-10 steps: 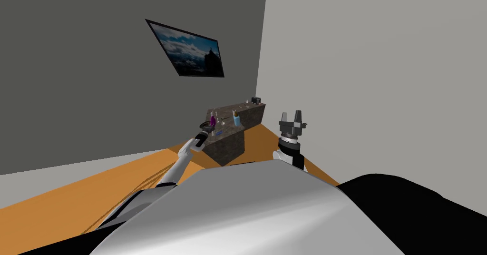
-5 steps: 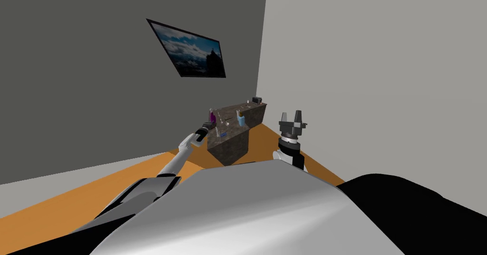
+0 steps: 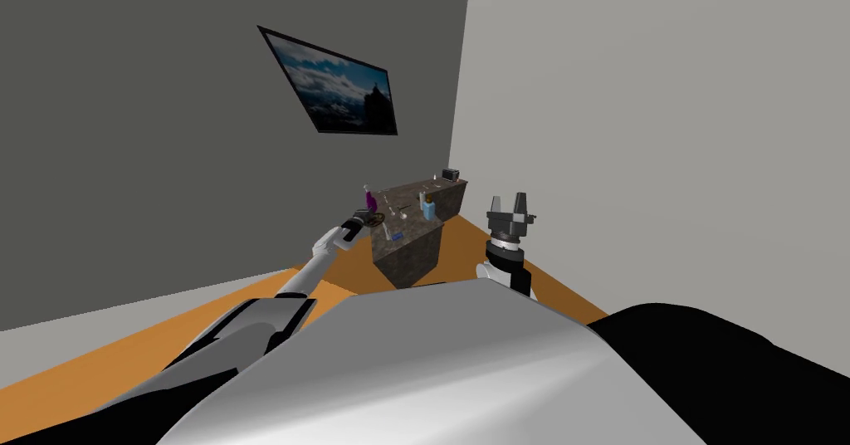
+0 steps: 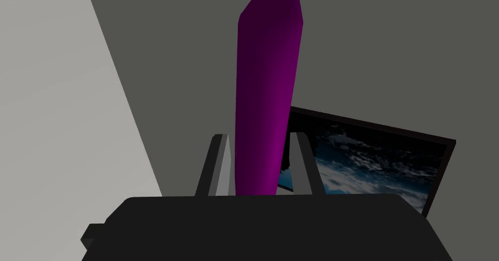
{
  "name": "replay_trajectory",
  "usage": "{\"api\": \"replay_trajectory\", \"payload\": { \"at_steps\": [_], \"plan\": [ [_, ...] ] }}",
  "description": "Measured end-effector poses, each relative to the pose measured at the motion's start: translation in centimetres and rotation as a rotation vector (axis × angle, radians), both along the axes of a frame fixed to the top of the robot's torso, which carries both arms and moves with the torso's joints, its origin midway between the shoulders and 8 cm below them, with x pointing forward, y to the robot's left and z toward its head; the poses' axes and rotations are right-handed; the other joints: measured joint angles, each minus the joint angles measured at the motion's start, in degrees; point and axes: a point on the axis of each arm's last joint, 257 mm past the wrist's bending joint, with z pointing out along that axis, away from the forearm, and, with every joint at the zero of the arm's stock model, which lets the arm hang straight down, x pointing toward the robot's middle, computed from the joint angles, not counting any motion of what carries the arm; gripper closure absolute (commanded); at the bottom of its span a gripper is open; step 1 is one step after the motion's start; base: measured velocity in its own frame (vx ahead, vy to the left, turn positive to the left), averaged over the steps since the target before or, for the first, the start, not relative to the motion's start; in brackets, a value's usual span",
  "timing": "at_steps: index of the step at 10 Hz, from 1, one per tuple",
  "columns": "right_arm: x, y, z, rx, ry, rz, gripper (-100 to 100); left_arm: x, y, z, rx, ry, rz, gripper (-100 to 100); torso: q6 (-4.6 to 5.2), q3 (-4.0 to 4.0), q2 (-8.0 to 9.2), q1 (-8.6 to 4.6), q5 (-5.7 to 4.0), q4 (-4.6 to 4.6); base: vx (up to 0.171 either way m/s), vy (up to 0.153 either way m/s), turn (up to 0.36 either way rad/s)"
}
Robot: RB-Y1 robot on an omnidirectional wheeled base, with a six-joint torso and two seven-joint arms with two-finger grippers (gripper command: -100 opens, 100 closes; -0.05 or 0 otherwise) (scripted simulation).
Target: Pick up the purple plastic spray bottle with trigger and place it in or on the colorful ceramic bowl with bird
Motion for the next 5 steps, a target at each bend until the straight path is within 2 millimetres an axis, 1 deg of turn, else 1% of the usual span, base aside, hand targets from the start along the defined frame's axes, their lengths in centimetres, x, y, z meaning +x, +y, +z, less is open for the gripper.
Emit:
{"api": "replay_trajectory", "payload": {
  "at_steps": [2, 3, 5],
  "plan": [
    [0.00, 0.00, 0.00, 0.000, 0.000, 0.000, 0, 0.46, 0.40, 0.74, -0.014, 0.000, 0.007, 100, 0.07, 0.10, 0.16, -0.44, -0.10, 0.04, -0.018, 0.026, -0.053],
    [0.00, 0.00, 0.00, 0.000, 0.000, 0.000, 0, 0.50, 0.42, 0.81, -0.017, 0.000, 0.009, -100, 0.04, 0.09, 0.15, -0.55, -0.12, 0.03, 0.000, 0.000, 0.000],
    [0.00, 0.00, 0.00, 0.000, 0.000, 0.000, 0, 0.49, 0.42, 0.80, -0.017, 0.000, 0.009, -100, 0.05, 0.07, 0.12, -0.62, -0.14, 0.02, 0.000, 0.000, 0.000]
  ]
}}
